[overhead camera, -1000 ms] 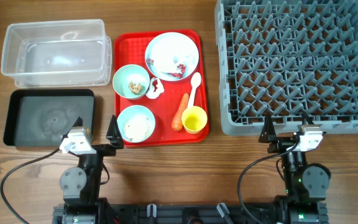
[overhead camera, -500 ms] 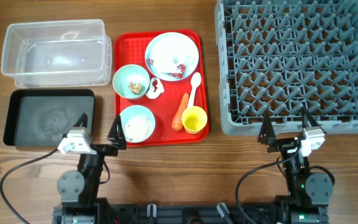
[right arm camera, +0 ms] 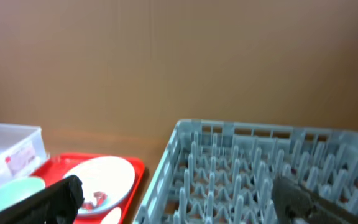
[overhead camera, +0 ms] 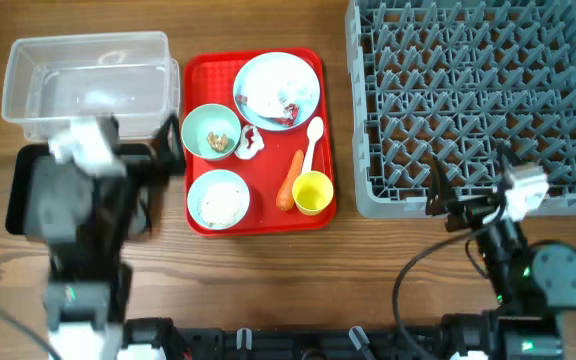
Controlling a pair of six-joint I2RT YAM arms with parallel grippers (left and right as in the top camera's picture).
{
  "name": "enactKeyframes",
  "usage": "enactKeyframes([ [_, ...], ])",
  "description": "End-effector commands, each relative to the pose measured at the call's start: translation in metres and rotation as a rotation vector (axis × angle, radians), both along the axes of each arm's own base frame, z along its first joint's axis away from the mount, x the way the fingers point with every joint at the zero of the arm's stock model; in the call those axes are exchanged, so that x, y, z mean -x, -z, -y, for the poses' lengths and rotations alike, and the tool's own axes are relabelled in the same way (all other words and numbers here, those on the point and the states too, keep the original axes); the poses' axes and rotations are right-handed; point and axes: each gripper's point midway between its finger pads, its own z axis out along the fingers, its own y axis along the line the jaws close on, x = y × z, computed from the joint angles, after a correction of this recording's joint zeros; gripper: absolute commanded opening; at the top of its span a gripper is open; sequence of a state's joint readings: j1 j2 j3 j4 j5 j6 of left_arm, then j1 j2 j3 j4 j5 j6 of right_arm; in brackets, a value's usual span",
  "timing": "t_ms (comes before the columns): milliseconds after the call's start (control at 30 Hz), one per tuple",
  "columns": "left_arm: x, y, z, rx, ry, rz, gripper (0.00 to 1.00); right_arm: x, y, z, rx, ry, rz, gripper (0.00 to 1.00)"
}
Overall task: Sort waste into correct bins and load items into the dishwasher rack
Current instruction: 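Reach the left gripper to the white plate and grasp the tissue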
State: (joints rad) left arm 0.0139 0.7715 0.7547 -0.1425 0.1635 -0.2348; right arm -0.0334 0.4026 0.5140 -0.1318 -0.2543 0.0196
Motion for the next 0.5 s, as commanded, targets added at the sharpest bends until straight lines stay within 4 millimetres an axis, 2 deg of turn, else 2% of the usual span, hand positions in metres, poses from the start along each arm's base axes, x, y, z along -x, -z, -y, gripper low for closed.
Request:
enactKeyframes([
  [0, -0.041, -0.029, 0.015, 0.017, 0.076, -0.085, 1.00, -0.010, -0.021, -0.005, 0.020, -0.031, -0.063, 1.00],
  [100, -0.071, -0.029, 0.029, -0.037, 0.125, -0.204, 1.00, -0.019, -0.021, -0.006, 0.018, -0.041, -0.172, 1.00],
  [167, -0.084, -0.027, 0.039, -0.071, 0.160, -0.273, 1.00, -0.024, -0.019, -0.008, 0.013, -0.056, -0.232, 1.00],
  [267, -0.105, -0.017, 0.056, -0.091, 0.205, -0.433, 1.00, -0.034, -0.014, -0.015, -0.004, -0.098, -0.368, 1.00],
  [300, -0.113, -0.006, 0.064, -0.094, 0.224, -0.512, 1.00, -0.039, -0.013, -0.020, -0.015, -0.131, -0.410, 1.00],
  [467, -0.113, 0.027, 0.074, -0.073, 0.259, -0.633, 1.00, -0.052, 0.000, -0.022, -0.072, -0.136, -0.474, 1.00],
])
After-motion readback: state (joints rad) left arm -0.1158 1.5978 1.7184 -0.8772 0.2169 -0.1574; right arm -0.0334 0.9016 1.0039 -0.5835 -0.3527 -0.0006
